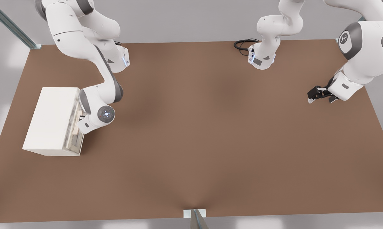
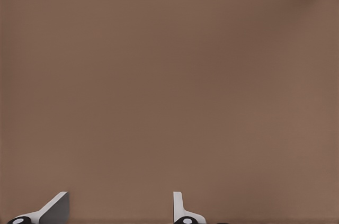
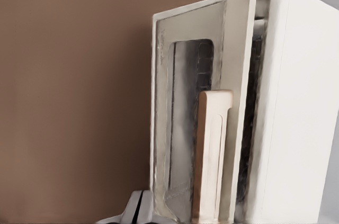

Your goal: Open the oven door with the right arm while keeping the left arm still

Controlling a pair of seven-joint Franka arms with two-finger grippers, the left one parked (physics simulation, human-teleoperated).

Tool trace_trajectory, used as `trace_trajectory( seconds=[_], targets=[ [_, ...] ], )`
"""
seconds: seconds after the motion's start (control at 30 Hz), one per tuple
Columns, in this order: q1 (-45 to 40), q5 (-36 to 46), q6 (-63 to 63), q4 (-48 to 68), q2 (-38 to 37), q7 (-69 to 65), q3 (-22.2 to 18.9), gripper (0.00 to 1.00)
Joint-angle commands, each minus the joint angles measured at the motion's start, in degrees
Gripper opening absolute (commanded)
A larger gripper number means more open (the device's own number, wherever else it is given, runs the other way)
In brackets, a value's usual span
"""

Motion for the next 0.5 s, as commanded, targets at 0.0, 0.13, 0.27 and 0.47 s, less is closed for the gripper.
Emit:
trace_trajectory(
  seconds=[0.0,0.13,0.27,0.47],
  targets=[
    [0.4,10.3,-7.1,5.1,1.5,20.2,5.0,1.0],
    [-7.8,21.6,-10.2,18.0,1.4,-15.9,4.8,1.0],
    [-2.6,24.9,-13.3,25.8,-3.8,-28.6,-5.7,1.0],
    [1.1,29.6,-14.1,27.7,-6.1,-28.6,-13.7,1.0]
  ],
)
